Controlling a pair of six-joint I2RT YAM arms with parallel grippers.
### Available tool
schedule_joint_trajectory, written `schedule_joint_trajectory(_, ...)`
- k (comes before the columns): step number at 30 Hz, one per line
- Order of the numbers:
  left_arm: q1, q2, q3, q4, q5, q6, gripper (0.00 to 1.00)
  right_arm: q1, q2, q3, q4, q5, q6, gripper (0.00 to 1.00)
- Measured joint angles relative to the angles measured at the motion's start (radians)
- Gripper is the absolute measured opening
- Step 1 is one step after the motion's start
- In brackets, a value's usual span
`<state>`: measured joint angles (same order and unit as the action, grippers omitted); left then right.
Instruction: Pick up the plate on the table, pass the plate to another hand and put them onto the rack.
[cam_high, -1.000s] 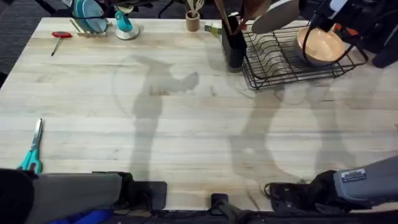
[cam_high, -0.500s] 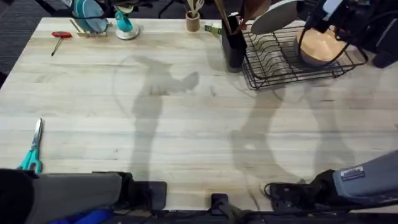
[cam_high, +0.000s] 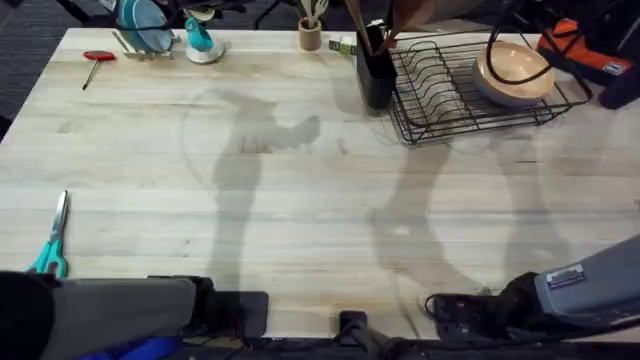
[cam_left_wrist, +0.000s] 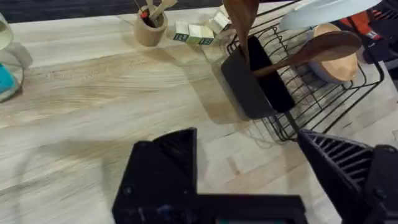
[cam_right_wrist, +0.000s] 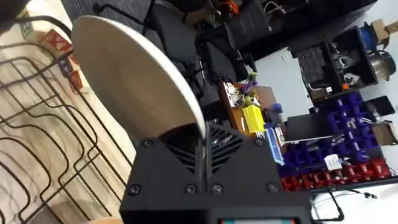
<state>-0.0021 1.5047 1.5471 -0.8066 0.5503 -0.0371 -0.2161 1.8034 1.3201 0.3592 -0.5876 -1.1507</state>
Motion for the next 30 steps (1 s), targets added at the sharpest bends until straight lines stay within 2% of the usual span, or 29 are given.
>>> schedule_joint_trajectory(9, 0.0, 0.0, 0.0, 0.0, 0.0, 0.0, 0.993, 0.009, 0.083, 0.012, -0.027, 0.0, 0.045, 0.029)
schedule_joint_trajectory(25, 0.0, 0.0, 0.0, 0.0, 0.0, 0.0, 0.994, 0.012, 0.157, 0.018, -0.076, 0.036, 0.065, 0.029)
schedule_joint_trajectory(30, 0.0, 0.0, 0.0, 0.0, 0.0, 0.0, 0.995, 0.014, 0.164, 0.019, -0.08, 0.05, 0.07, 0.122)
